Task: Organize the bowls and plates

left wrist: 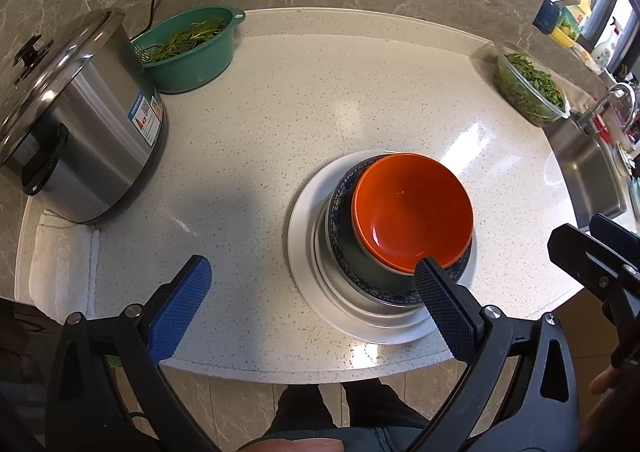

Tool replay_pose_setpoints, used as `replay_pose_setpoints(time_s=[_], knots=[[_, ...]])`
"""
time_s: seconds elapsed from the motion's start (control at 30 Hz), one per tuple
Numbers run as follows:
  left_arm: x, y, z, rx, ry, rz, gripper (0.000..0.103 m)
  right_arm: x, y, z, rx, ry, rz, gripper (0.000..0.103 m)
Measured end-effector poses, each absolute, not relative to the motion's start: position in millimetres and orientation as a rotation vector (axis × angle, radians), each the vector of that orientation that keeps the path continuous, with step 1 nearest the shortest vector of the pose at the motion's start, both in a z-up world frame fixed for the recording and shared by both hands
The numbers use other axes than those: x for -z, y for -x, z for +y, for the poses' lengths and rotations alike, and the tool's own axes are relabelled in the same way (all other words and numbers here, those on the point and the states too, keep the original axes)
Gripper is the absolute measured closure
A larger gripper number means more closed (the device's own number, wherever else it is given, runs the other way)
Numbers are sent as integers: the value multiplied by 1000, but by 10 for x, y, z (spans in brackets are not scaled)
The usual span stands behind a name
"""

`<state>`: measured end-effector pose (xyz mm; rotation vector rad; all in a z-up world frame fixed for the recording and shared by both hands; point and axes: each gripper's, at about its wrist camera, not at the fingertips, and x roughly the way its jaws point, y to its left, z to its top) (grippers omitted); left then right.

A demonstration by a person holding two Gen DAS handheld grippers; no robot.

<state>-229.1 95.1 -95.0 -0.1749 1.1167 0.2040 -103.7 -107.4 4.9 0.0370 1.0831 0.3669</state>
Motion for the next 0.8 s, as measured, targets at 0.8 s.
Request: replay_pose_setpoints(time_s=[0.8], knots=[[934, 2286, 931, -197, 171, 1115, 0, -41, 1066, -1087, -362, -40, 1085, 0]])
